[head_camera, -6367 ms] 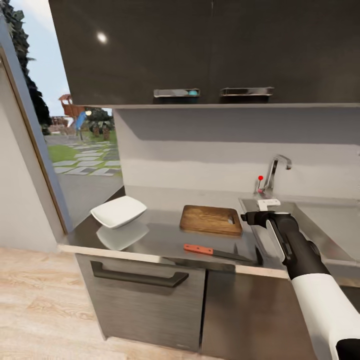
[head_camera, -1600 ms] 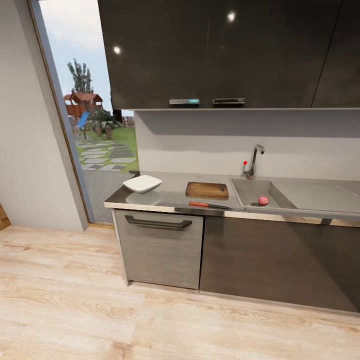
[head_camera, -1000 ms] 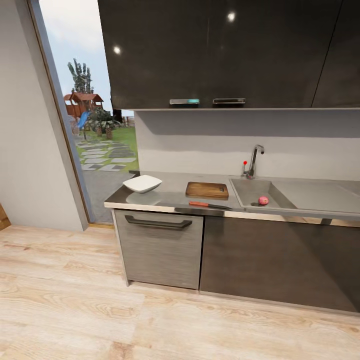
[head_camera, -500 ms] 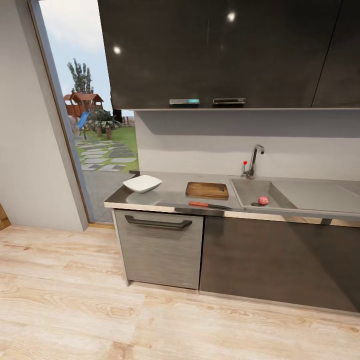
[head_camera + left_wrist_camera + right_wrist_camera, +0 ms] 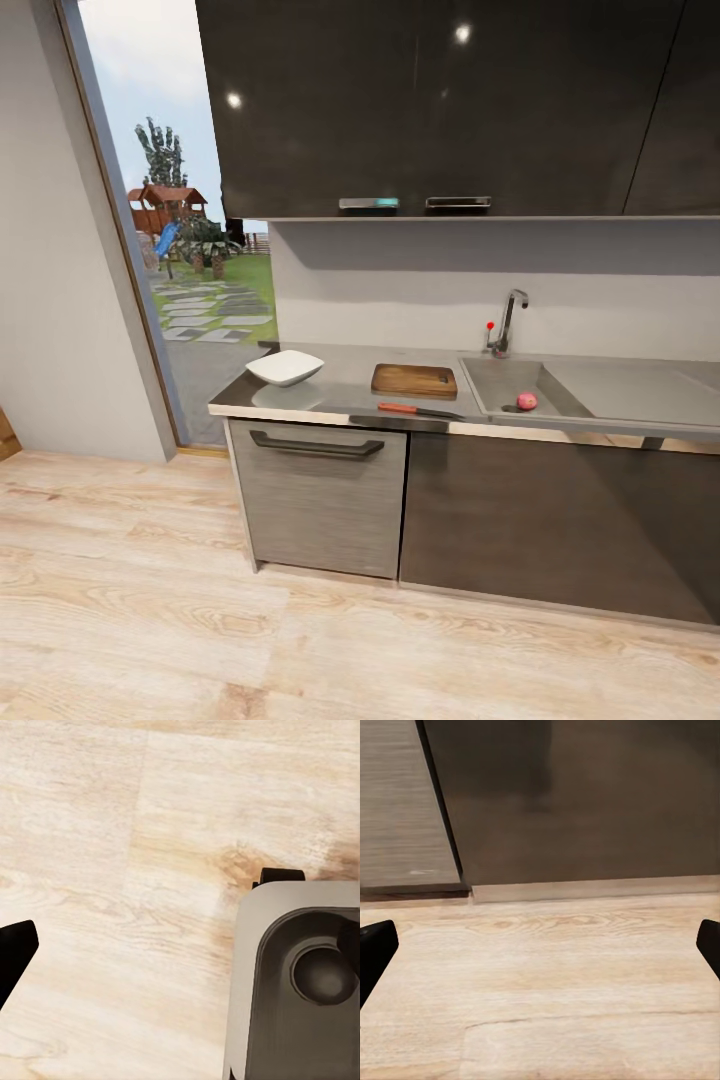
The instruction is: In the kitchen, take the Vidalia onion out of the sink, dice it on the chopping board with the paring knife, put the diced onion into the bowl on the countertop, then place both the paring knife and the chopping board into the sink.
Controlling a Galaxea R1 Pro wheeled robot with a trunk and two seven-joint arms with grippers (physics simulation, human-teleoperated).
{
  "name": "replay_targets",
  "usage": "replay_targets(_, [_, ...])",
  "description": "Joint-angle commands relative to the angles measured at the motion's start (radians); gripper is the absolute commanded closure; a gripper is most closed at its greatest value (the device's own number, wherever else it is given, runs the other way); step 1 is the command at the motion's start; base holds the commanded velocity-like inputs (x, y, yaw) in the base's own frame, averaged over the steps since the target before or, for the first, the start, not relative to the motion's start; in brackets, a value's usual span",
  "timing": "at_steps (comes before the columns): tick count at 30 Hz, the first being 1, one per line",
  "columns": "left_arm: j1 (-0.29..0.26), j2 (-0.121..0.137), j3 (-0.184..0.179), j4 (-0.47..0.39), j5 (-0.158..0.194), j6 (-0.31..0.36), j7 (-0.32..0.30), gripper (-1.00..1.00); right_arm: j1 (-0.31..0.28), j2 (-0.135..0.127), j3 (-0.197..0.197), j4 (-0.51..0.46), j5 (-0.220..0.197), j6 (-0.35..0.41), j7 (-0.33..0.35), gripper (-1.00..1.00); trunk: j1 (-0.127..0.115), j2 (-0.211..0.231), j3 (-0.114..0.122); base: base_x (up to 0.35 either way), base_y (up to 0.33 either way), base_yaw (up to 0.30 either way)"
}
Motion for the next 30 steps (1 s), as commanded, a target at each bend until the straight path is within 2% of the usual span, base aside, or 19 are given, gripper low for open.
replay_targets(1, [-0.001,0.000,-0.005,0.004,0.005,-0.007,0.001,-1.00,-0.001,0.001,-0.002,0.000,0.001,-0.002,-0.002,-1.00,0.000,-0.001,-0.001,0.000,0.000,0.000])
replay_targets(10, [-0.002,0.000,-0.005,0.004,0.005,-0.007,0.001,-1.00,-0.001,0.001,-0.002,0.000,-0.001,-0.002,0.000,-1.00,0.000,-0.001,0.002,0.000,0.000,-0.048])
replay_targets(30, [-0.001,0.000,-0.005,0.004,0.005,-0.007,0.001,-1.00,-0.001,0.001,-0.002,-0.001,-0.002,-0.002,0.000,-1.00,0.000,-0.001,0.023,0.000,0.000,-0.173])
